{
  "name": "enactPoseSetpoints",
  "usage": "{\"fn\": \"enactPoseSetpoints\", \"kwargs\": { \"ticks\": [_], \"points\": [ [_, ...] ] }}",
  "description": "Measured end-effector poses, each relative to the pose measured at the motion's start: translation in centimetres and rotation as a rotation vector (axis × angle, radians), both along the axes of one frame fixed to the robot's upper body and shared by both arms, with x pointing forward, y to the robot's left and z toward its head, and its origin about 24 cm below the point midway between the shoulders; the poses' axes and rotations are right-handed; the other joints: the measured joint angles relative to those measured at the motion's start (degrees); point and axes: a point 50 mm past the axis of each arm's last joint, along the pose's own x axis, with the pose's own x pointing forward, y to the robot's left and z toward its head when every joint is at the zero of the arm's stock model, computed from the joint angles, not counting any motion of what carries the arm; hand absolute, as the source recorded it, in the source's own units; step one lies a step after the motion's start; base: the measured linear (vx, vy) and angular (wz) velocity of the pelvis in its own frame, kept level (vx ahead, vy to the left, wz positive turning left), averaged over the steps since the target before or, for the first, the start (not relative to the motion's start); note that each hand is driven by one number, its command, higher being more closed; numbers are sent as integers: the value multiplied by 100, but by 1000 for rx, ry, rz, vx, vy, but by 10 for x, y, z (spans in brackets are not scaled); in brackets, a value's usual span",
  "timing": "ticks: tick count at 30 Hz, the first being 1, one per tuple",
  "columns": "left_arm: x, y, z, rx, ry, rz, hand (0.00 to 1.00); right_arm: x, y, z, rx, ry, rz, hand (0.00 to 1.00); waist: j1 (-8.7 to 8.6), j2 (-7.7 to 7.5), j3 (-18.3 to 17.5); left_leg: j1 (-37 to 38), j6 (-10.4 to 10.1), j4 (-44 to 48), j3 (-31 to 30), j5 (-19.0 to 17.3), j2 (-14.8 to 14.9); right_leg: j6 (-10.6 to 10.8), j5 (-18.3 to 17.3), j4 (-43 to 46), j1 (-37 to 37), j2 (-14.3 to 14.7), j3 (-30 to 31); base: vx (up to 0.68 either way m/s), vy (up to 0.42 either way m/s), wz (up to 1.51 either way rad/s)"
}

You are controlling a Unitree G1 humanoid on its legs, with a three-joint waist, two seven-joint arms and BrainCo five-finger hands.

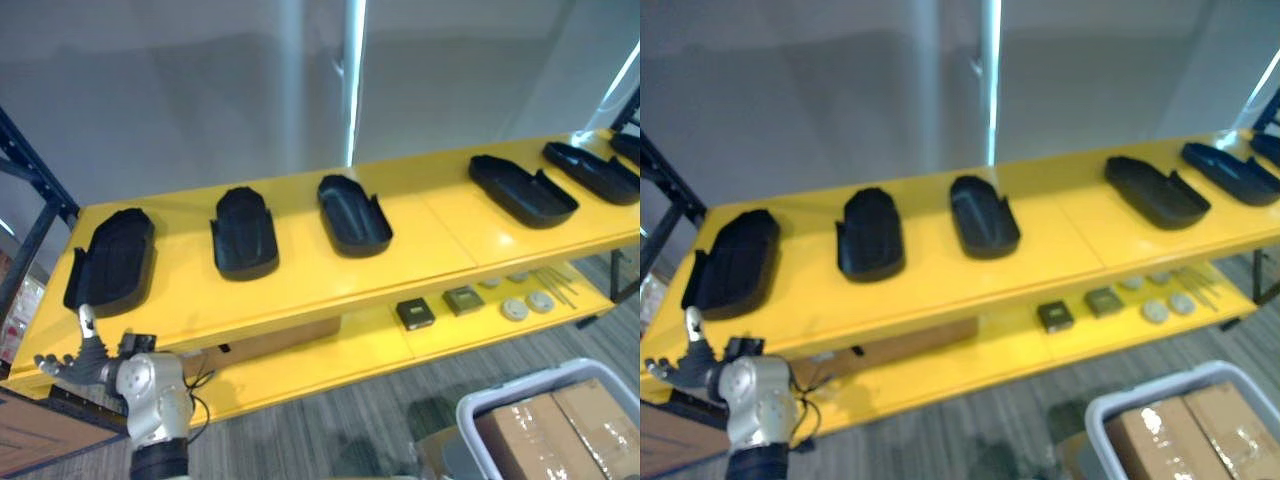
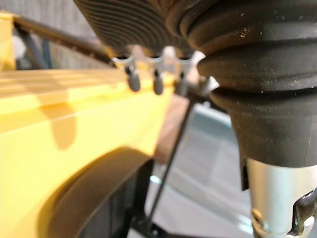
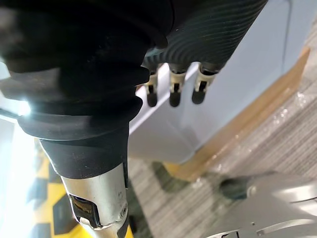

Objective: Walk over and take plastic housings, then place them on the shelf

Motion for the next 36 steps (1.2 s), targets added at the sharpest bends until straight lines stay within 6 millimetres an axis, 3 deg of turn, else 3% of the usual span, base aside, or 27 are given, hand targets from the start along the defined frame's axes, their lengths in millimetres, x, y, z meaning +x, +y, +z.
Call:
{"fn": "enactPoseSetpoints", "kwargs": {
  "ticks": [7, 14, 21, 36],
  "points": [
    [7, 23, 0, 39, 58, -56, 0, 1, -2, 0, 14, -4, 15, 0, -9, -7, 42, 24, -2, -11, 44, -2, 0, 5, 3, -1, -11, 3, 33, 0, 0, -1],
    [20, 39, 16, 113, 72, -136, 0, 4, -8, 2, 8, -13, 43, 0, -104, 61, 159, 18, -2, -10, 106, -6, 1, 9, 19, 1, -66, 8, 89, -1, 1, -3],
    [38, 35, 20, 134, 101, -225, 0, 3, -14, 3, 4, -19, 25, 0, -143, 166, 239, 15, 8, 28, 166, -39, 2, 11, 35, 5, -99, 12, 175, -4, 4, -5],
    [43, 44, 18, 115, 189, -252, 0, 9, -16, 6, 4, -49, 36, 0, -147, 245, 374, 4, 9, 42, 201, -50, 3, 8, 33, 45, -150, 9, 204, 0, 0, 0]
  ]
}}
